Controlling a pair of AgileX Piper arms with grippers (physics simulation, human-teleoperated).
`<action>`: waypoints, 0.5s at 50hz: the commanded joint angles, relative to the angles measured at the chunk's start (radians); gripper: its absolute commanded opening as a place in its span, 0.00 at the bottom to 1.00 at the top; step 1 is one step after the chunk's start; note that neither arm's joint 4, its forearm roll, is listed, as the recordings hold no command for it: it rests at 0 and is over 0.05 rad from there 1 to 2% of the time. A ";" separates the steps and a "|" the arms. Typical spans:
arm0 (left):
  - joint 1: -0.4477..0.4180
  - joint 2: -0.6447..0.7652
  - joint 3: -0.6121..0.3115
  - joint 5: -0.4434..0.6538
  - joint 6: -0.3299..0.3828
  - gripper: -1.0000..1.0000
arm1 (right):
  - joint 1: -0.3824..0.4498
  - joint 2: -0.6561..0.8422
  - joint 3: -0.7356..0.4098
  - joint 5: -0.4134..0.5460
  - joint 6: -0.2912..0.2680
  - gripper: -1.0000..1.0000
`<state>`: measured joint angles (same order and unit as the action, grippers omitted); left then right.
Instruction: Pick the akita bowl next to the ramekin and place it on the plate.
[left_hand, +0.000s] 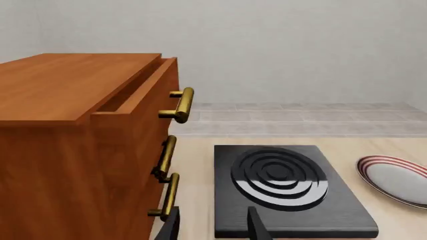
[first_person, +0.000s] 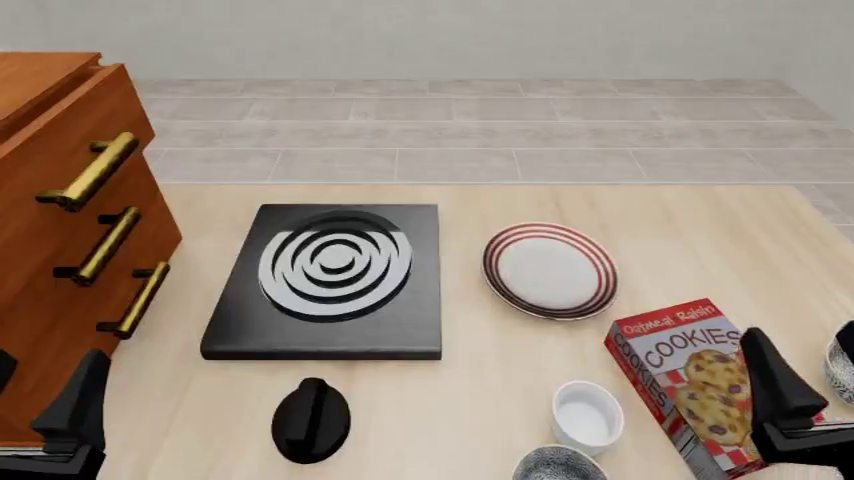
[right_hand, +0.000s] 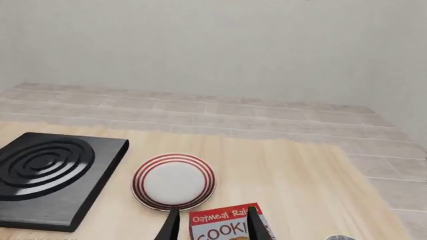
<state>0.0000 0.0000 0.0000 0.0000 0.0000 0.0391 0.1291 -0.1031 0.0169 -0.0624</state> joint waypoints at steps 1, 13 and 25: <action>0.000 0.000 0.000 0.000 0.000 1.00 | 0.029 0.035 -0.114 0.095 -0.030 1.00; 0.000 0.000 0.000 0.000 0.000 1.00 | 0.052 0.078 -0.267 0.212 0.015 1.00; 0.000 0.000 0.000 0.000 0.000 1.00 | 0.086 0.156 -0.391 0.332 -0.014 1.00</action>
<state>0.0000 0.0000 0.0000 0.0000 0.0000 0.1000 0.2386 -0.3925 0.2560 -0.0600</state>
